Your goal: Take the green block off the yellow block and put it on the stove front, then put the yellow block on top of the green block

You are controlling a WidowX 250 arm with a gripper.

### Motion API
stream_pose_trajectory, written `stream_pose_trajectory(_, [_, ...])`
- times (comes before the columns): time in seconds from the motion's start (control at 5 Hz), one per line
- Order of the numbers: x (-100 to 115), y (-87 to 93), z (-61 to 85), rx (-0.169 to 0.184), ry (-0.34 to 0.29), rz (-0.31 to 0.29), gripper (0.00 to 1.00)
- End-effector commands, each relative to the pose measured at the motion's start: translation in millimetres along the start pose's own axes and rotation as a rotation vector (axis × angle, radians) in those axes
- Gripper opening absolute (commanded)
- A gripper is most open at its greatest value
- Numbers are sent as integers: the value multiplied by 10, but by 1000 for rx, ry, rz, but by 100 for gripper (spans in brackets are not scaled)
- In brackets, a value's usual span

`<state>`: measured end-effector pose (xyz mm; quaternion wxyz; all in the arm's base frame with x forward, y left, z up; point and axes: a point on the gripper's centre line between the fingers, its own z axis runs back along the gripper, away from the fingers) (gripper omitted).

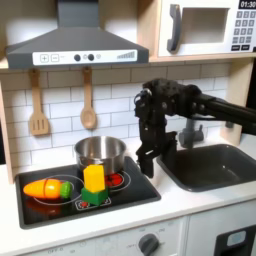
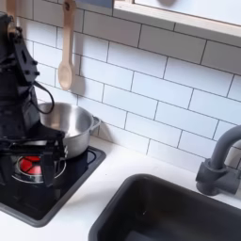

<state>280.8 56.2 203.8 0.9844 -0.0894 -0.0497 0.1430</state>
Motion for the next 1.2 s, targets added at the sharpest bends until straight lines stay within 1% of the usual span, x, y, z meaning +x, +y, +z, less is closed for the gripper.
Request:
stream_pose_trajectory(0.0, [-136,73,32,-39,-7,-28,100])
stream_pose_trajectory(0.2, [-138,73,41,-40,-10,-37,100])
stream_pose_trajectory(1.0, [-139,70,45,-41,-12,-37,100])
